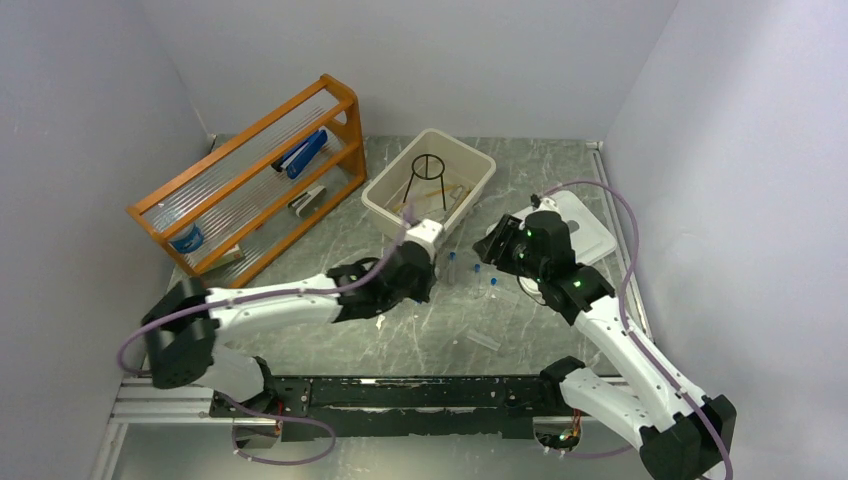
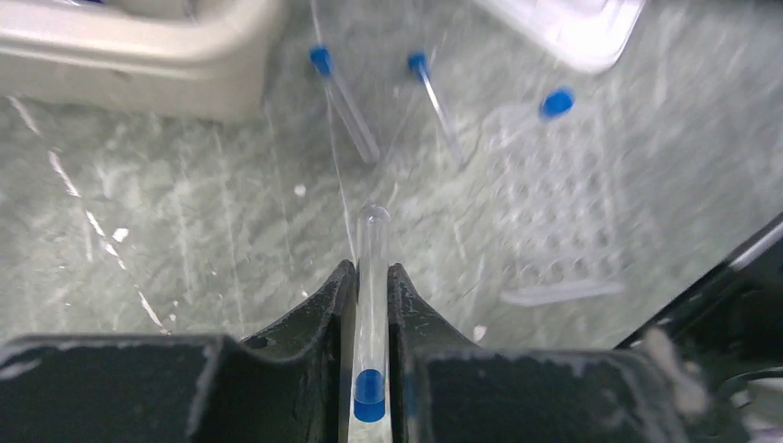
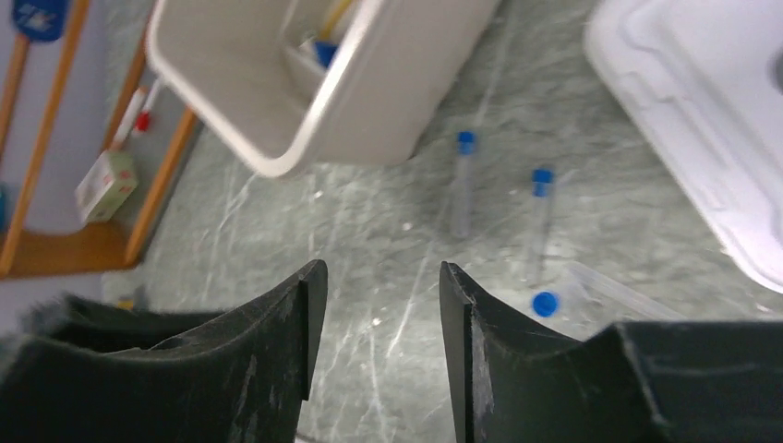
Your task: Organize the chemistry lab equipment
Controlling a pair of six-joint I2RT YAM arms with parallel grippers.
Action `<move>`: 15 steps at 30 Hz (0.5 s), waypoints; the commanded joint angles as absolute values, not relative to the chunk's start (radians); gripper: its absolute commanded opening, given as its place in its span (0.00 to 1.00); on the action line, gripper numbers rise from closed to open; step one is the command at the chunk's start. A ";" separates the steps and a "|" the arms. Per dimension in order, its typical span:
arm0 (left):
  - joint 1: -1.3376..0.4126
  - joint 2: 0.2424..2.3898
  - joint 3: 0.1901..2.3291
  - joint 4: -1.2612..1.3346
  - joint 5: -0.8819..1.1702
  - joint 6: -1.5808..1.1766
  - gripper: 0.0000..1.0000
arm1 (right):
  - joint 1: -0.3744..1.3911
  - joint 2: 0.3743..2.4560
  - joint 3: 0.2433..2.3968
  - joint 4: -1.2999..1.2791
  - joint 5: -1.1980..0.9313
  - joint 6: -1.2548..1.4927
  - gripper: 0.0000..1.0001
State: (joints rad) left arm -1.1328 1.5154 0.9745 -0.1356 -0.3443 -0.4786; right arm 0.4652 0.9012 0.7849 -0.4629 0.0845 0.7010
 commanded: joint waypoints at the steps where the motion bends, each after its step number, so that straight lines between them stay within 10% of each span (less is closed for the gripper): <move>1: -1.061 1.367 0.929 -0.026 -0.314 -0.626 0.18 | 0.459 0.876 0.727 -0.284 -0.183 0.644 0.54; 15: -0.959 1.266 0.998 0.115 -0.233 -0.848 0.18 | 0.467 0.901 0.600 0.230 -0.585 0.821 0.75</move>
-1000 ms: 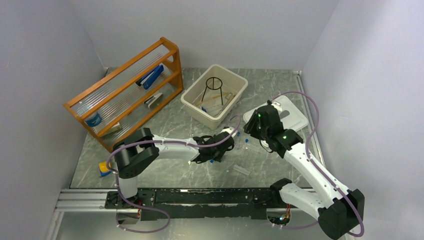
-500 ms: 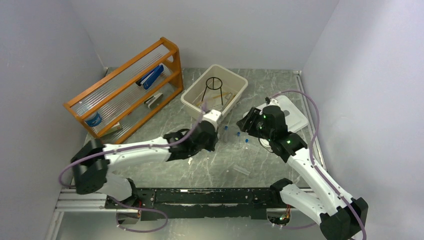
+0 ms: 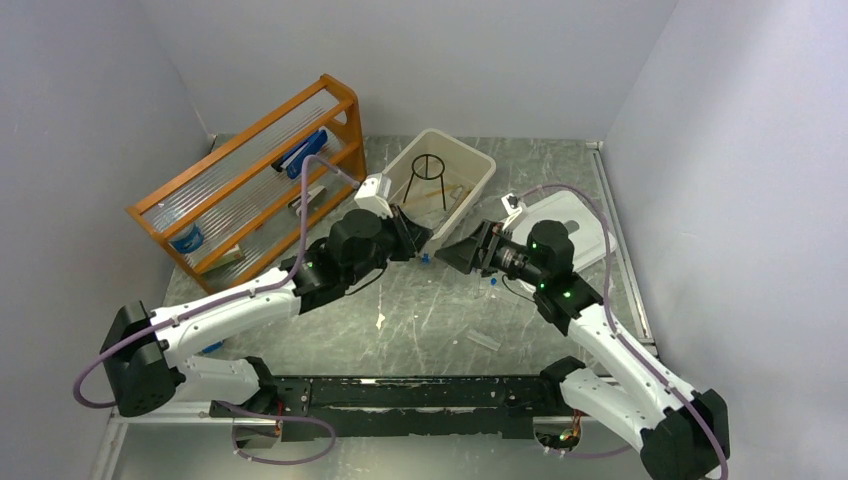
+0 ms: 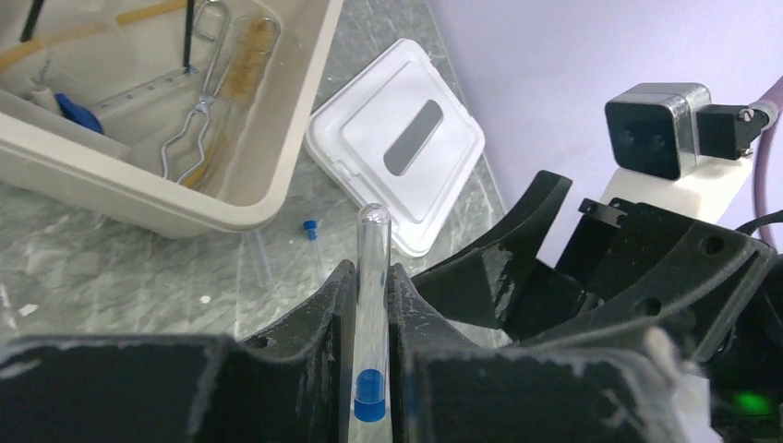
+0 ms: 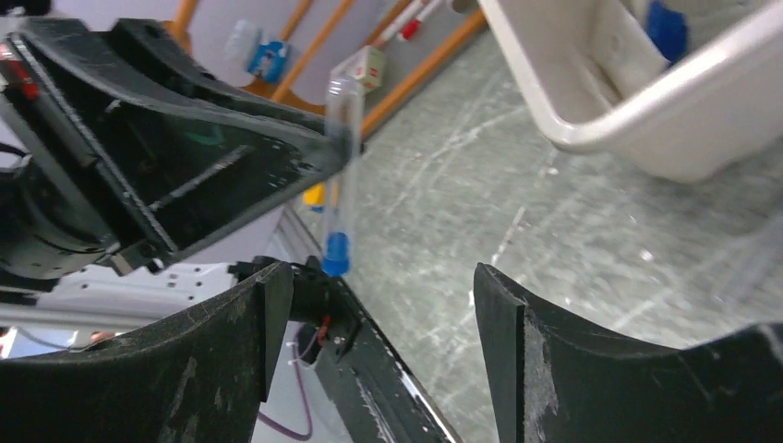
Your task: Organize the chemistry lab equipment
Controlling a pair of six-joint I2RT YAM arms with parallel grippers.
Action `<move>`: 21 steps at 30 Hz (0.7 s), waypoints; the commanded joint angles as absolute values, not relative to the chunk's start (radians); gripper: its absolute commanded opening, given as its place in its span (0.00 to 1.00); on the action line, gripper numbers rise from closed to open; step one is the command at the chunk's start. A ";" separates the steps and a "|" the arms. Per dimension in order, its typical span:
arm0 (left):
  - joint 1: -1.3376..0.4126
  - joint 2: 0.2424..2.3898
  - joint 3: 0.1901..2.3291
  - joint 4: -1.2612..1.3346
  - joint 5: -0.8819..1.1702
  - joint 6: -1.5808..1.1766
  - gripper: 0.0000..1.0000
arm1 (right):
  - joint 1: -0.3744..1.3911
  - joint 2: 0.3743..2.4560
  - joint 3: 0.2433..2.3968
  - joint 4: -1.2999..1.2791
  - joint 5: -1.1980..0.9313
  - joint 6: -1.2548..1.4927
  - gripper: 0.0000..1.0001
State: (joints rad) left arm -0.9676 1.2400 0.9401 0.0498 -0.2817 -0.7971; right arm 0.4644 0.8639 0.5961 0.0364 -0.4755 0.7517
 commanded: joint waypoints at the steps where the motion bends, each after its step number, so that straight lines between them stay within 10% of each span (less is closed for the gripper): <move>1: -0.958 1.272 1.003 0.120 -0.227 -0.850 0.18 | 0.471 0.914 0.604 0.242 -0.585 0.824 0.75; 8: -0.950 1.275 0.997 0.145 -0.212 -0.887 0.18 | 0.479 1.004 0.625 0.315 -0.588 0.859 0.69; 21: -0.923 1.252 0.966 0.129 -0.177 -0.915 0.23 | 0.484 1.062 0.612 0.400 -0.651 0.831 0.22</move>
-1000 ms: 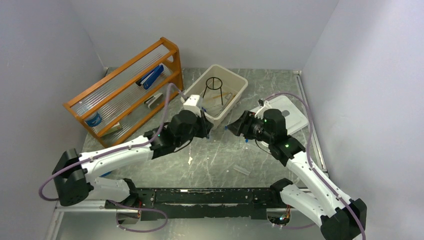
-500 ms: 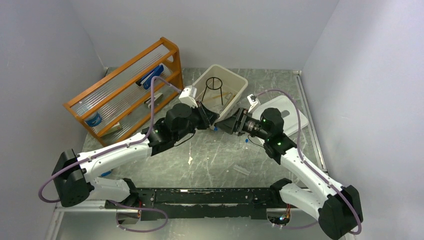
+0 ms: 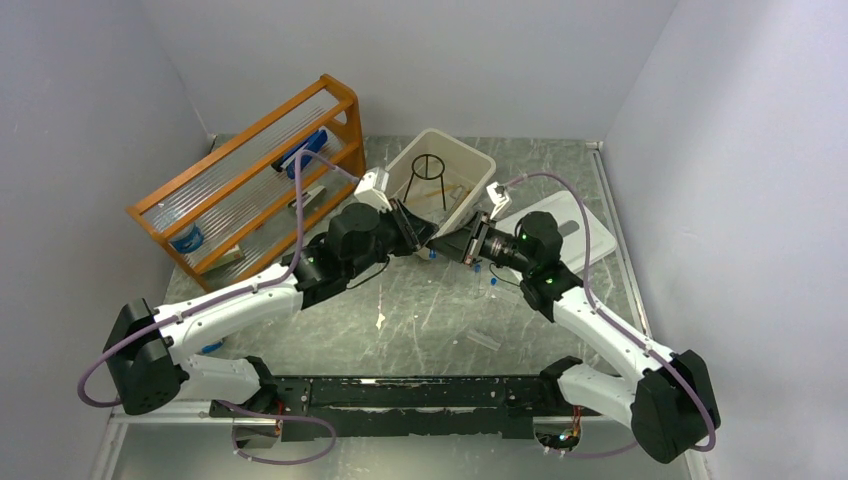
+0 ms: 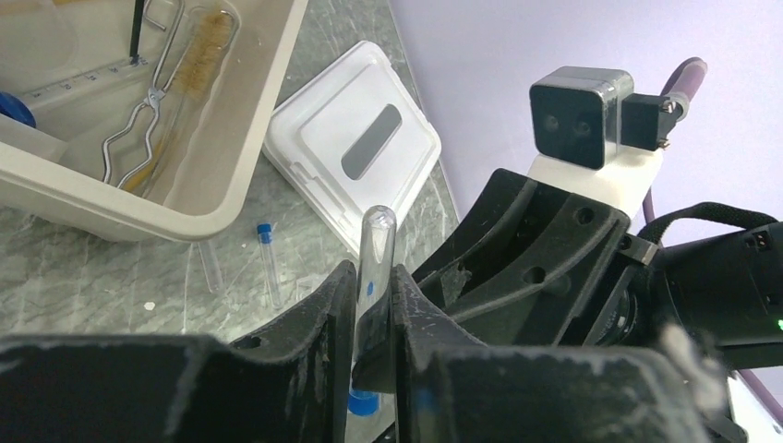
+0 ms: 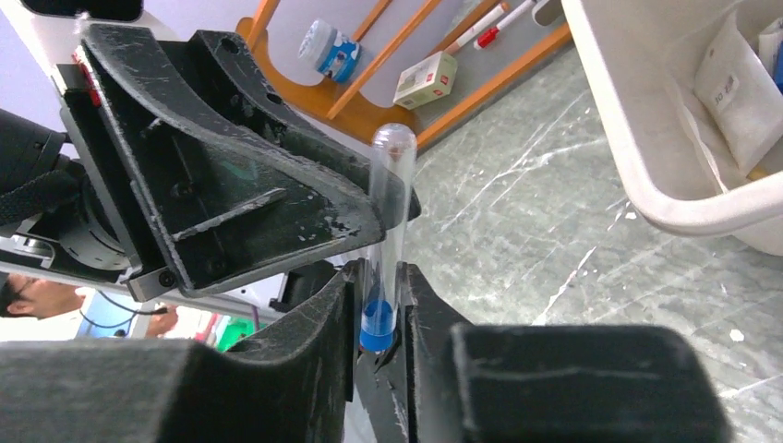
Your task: Organize the chemistry lab equipment
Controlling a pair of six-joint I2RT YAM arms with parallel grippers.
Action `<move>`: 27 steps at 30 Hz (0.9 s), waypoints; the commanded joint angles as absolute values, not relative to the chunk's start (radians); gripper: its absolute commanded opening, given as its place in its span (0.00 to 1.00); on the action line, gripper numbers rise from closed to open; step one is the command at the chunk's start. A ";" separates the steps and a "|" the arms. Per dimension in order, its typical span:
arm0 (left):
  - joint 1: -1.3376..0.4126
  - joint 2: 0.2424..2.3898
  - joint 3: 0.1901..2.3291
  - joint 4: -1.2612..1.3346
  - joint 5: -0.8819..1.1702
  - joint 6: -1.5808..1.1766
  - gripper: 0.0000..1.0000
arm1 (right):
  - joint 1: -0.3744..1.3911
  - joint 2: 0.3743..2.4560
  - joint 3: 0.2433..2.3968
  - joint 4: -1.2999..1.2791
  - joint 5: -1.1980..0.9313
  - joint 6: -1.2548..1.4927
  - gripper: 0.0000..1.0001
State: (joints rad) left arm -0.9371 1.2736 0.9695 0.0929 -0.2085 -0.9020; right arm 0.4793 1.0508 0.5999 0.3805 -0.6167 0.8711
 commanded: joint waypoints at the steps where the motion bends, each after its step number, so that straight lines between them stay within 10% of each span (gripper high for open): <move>1: -0.919 1.248 0.967 0.124 -0.170 -0.916 0.25 | 0.485 1.064 0.617 0.388 -0.654 0.815 0.20; 12: -0.720 1.232 1.063 -0.128 0.255 -0.793 0.73 | 0.485 1.101 0.788 0.036 -0.747 0.374 0.19; 22: -0.588 1.333 1.158 -0.197 0.735 -0.745 0.77 | 0.548 1.197 0.975 -0.282 -0.724 0.041 0.19; 27: -0.587 1.389 1.146 -0.254 0.820 -0.700 0.60 | 0.597 1.252 1.038 -0.365 -0.667 -0.041 0.19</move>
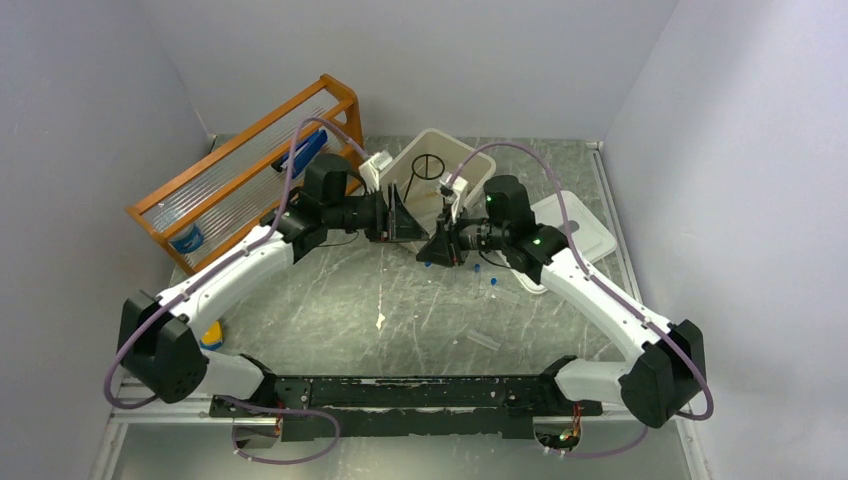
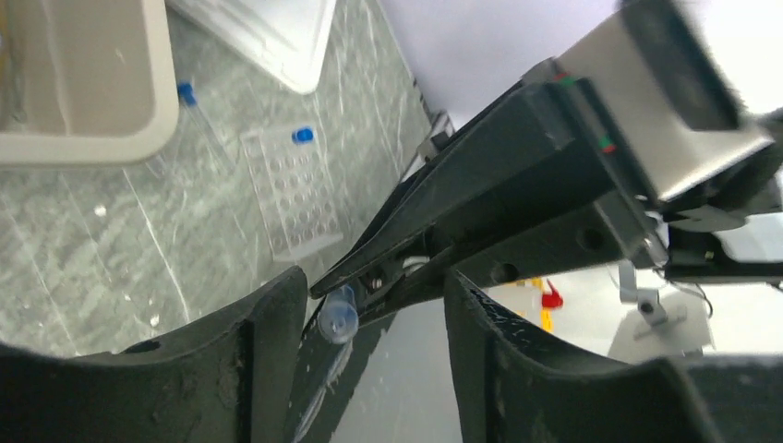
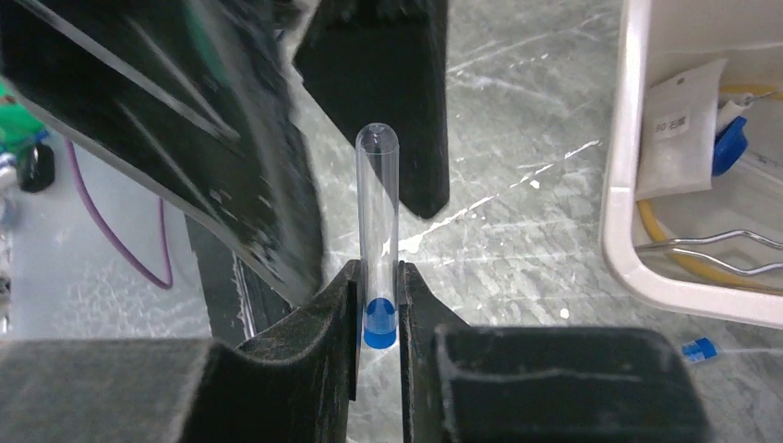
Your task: Organize the chemistry lab equipment
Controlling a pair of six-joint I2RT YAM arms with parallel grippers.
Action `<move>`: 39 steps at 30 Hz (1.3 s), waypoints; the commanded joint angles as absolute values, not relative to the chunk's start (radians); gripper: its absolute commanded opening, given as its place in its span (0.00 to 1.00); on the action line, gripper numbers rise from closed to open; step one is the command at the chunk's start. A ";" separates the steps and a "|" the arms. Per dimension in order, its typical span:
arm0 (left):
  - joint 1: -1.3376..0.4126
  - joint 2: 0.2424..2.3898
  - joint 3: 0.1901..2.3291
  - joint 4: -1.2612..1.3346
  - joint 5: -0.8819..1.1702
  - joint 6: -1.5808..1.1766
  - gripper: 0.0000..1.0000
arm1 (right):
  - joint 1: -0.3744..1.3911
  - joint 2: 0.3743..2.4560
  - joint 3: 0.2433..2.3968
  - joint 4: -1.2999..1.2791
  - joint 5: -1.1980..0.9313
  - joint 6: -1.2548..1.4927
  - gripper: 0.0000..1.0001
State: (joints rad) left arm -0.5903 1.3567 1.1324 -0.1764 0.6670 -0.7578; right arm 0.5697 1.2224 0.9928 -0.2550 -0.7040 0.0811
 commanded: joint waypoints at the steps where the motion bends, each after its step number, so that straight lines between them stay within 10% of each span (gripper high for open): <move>1: -0.587 1.390 1.147 -0.286 0.810 -0.678 0.56 | 0.601 1.257 1.043 -0.365 -0.670 -0.045 0.19; 16: -0.585 1.336 1.087 -0.295 0.795 -0.643 0.15 | 0.615 1.267 1.063 -0.394 -0.665 -0.067 0.24; 21: -0.573 1.263 1.054 -0.216 0.674 -0.662 0.13 | 0.613 1.198 1.012 -0.306 -0.614 0.077 0.63; 27: -0.530 1.157 0.976 -0.014 0.618 -0.878 0.15 | 0.592 1.026 0.853 0.039 -0.503 0.569 0.83; 39: -0.528 1.129 0.918 0.392 0.562 -1.348 0.15 | 0.588 0.966 0.755 0.472 -0.392 1.228 0.80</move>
